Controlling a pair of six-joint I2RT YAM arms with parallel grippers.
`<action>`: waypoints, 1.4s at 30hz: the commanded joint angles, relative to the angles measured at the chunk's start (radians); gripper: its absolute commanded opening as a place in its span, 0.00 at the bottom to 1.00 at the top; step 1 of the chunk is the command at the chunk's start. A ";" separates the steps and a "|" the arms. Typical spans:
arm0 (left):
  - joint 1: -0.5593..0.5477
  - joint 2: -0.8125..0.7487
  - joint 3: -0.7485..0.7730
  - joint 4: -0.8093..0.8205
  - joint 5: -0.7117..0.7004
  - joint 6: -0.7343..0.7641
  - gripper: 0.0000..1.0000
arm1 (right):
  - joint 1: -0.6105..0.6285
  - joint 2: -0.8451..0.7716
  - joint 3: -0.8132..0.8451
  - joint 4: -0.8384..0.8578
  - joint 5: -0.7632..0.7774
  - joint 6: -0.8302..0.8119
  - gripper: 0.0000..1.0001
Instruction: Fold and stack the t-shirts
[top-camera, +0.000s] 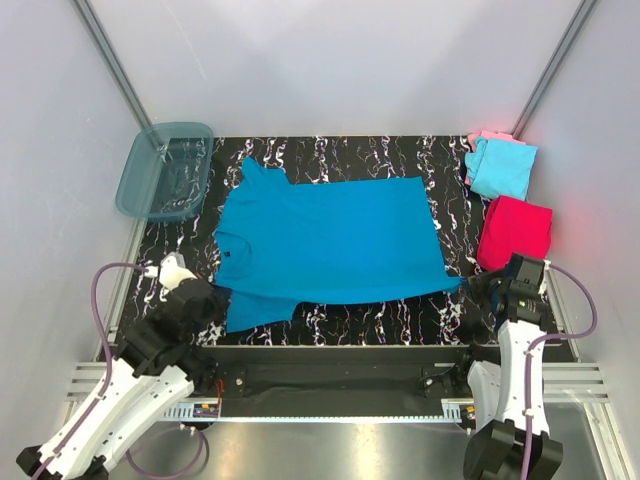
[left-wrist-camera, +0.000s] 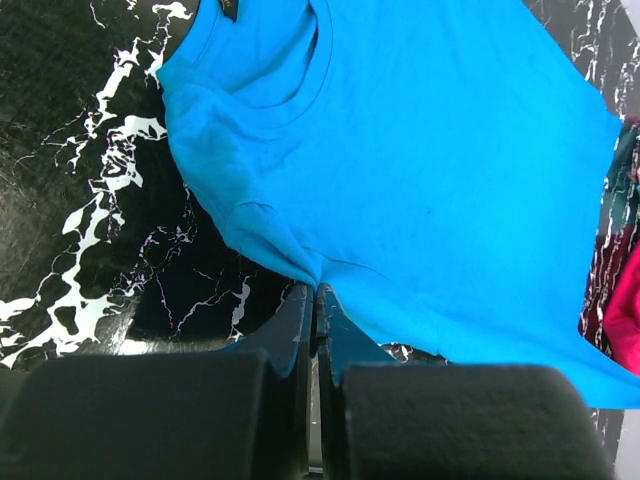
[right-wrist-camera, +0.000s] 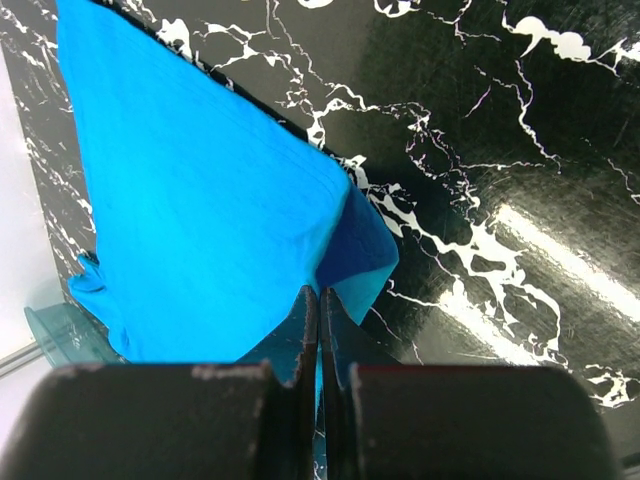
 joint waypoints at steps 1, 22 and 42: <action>-0.003 0.038 0.005 0.057 -0.039 -0.002 0.00 | -0.003 0.026 -0.007 0.071 0.029 0.006 0.00; -0.003 0.239 0.212 0.129 -0.179 0.106 0.00 | -0.003 0.199 0.094 0.255 0.002 0.027 0.00; -0.003 0.275 0.192 0.155 -0.182 0.089 0.00 | 0.087 0.442 0.156 0.398 -0.075 -0.021 0.00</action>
